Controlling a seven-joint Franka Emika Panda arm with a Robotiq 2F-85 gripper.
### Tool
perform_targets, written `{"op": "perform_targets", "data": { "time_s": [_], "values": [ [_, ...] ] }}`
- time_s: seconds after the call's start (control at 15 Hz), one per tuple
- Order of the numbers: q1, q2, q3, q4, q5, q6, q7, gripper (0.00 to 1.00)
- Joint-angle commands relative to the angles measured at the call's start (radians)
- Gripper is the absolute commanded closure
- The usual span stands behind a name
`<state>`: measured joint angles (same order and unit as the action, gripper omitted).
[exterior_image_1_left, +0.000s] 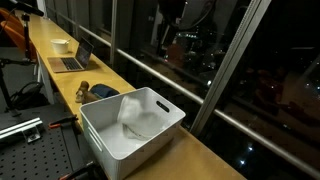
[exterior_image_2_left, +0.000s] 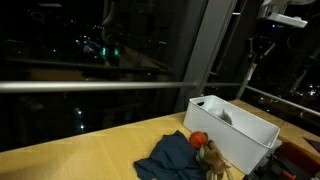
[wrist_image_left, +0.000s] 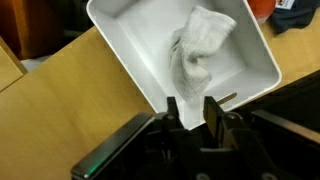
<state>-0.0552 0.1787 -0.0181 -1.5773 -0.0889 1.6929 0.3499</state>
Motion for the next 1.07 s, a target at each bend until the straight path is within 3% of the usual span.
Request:
{"op": "perform_targets", "data": {
  "time_s": [0.0,0.33,1.0],
  "values": [
    [0.020,-0.026,-0.008,-0.066,0.016,0.042,-0.004,0.34],
    [0.101,-0.026,0.038,-0.184,0.007,0.130,0.056,0.00],
    [0.272,0.052,0.124,-0.405,-0.009,0.312,0.238,0.00]
  ]
}}
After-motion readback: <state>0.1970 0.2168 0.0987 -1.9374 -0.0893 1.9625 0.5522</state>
